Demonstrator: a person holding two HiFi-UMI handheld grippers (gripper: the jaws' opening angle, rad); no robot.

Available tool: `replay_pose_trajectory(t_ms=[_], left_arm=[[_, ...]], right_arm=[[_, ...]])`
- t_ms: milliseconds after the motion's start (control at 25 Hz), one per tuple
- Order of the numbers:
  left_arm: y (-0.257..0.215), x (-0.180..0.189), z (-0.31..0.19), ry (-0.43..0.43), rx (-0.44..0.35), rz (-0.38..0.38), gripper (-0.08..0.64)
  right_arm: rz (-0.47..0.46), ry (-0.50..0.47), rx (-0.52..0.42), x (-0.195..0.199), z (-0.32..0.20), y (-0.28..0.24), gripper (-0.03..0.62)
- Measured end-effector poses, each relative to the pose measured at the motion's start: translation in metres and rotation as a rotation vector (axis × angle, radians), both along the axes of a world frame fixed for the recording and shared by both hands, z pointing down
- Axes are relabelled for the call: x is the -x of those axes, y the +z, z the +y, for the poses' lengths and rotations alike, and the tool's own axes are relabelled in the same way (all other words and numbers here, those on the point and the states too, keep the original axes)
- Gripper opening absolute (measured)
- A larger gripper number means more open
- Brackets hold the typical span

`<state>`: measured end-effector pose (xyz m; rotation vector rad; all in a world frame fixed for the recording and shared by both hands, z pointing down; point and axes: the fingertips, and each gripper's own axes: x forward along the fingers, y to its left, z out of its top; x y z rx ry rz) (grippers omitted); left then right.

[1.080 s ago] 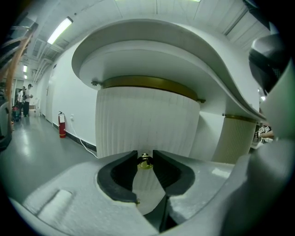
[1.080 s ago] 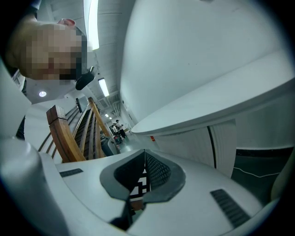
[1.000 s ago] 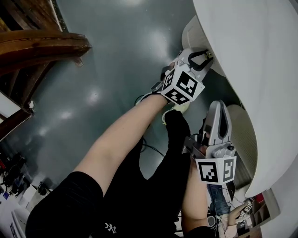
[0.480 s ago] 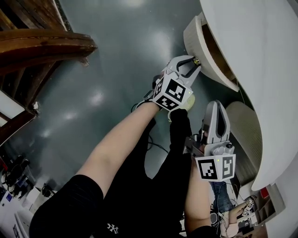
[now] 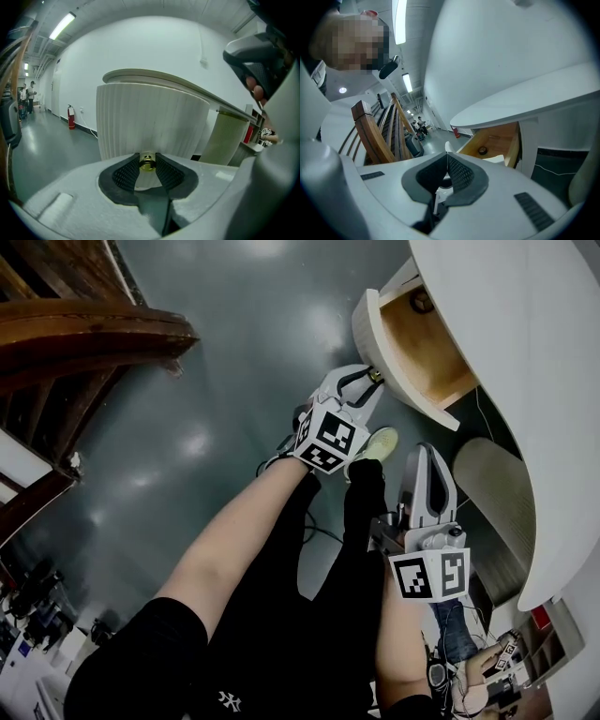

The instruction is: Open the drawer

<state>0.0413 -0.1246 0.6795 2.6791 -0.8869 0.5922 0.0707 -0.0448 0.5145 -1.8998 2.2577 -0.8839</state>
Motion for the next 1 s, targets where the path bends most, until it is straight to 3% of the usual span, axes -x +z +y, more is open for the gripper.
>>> replay_pose_trajectory(t_ms=[680, 1000], left_arm=[[0.004, 0.044, 0.037, 0.020, 0.039, -0.033, 0.112], [0.003, 0.046, 0.038, 0.007, 0.050, -0.030, 0.112]], right_arm=[[0.035, -0.003, 0.003, 0.020, 0.017, -0.016, 0.016], [0.044, -0.023, -0.003, 0.027, 0.017, -0.024, 0.017]])
